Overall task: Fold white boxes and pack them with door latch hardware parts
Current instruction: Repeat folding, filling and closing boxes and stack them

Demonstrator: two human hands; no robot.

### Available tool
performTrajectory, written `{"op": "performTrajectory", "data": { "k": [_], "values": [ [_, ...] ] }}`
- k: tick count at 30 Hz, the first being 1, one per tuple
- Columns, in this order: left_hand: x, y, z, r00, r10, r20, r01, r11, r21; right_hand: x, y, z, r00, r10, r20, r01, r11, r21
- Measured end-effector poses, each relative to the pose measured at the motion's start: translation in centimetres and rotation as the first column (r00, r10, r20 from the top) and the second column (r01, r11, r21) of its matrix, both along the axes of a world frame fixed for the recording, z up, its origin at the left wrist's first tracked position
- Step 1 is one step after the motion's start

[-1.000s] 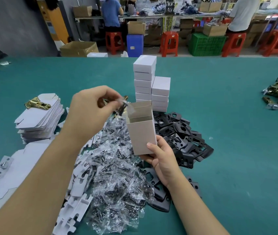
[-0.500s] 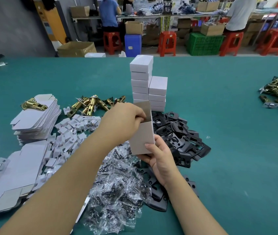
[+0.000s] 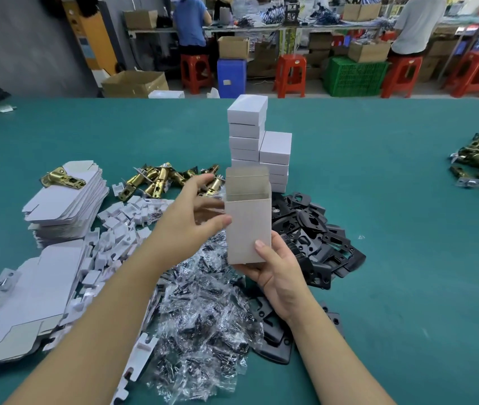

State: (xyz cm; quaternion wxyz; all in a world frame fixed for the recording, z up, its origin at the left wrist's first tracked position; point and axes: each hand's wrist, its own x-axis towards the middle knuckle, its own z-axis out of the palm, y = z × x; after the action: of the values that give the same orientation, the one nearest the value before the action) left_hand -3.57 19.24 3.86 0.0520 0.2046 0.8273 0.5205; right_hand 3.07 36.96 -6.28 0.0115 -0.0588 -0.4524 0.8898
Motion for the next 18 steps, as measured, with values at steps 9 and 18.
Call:
{"op": "performTrajectory", "data": {
  "k": [9,18],
  "values": [
    [0.1,-1.8,-2.8,0.990,-0.026,0.138,0.008,0.992,0.129,0.6,-1.2,-0.4,0.970,-0.101,-0.222,0.200,0.850,0.488],
    [0.7,-2.0,-4.5,0.990,-0.013,0.142,-0.004,0.993,0.114,0.7,-1.3,-1.0,0.959,-0.083,-0.271,0.240,0.747,0.620]
  ]
}}
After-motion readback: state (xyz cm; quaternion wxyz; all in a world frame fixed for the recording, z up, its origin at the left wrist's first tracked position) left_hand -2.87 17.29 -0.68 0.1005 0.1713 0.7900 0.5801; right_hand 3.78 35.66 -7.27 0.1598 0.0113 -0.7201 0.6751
